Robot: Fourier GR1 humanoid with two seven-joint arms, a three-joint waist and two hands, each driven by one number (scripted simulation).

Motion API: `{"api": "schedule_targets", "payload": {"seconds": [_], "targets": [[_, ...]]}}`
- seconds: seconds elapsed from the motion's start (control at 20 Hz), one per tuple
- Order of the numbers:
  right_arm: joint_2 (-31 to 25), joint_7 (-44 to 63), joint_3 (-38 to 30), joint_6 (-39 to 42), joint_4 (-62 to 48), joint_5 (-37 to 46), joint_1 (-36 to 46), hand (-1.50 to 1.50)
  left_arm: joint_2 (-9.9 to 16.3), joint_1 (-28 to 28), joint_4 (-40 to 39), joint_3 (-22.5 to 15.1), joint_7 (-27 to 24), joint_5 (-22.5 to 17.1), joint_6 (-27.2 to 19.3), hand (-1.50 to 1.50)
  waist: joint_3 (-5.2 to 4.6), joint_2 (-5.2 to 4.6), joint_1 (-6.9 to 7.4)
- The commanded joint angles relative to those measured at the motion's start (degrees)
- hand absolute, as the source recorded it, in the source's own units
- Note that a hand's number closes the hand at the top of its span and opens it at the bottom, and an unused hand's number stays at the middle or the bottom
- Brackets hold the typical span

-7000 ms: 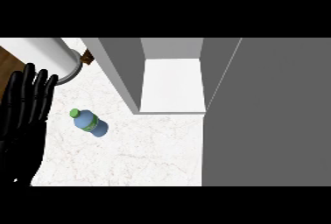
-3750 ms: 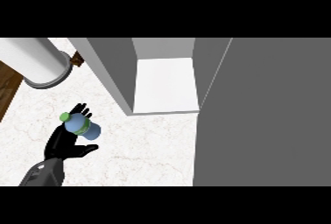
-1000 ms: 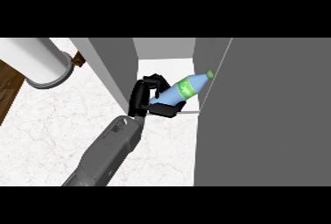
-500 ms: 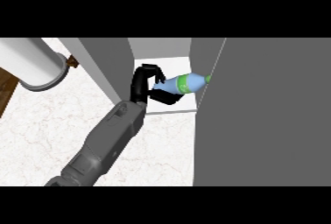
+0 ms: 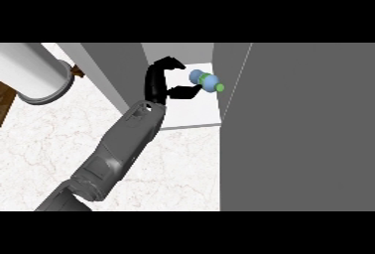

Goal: Pick up the bottled water, place it into the cabinet and close the cabinet

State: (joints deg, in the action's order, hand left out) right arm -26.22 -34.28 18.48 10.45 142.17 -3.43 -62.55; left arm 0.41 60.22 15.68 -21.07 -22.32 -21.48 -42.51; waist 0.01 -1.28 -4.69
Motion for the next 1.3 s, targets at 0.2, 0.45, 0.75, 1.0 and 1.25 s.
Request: {"api": "schedule_targets", "payload": {"seconds": [0.2,0.45,0.75,1.0,1.25], "targets": [[0.5,0.6,0.5,1.1,4.3,-3.2,-1.2,-1.50,0.7,5.1,-6.3,2.8,-2.1,0.3,-3.4,-1.50,-0.13,-0.49,-0.37],[0.5,0.2,0.0,1.9,2.4,-3.6,-1.4,-1.50,2.0,5.7,1.4,8.6,-9.9,-4.7,3.5,-1.50,-0.21,-0.14,1.02],[0.6,1.3,0.0,2.3,2.8,-3.1,1.7,-1.50,-0.4,3.3,5.1,11.6,-17.4,-9.1,16.9,1.50,-0.15,-0.35,1.15],[2.6,4.4,3.2,0.6,5.0,-1.5,0.8,-1.50,-0.4,1.4,7.1,9.5,-17.5,-10.8,19.8,1.50,-0.09,0.90,2.57],[0.7,6.5,1.8,1.2,7.6,-1.2,1.7,-1.50,-0.4,-2.3,14.0,2.8,-14.9,-17.1,19.5,1.50,-0.08,1.13,1.96]]}}
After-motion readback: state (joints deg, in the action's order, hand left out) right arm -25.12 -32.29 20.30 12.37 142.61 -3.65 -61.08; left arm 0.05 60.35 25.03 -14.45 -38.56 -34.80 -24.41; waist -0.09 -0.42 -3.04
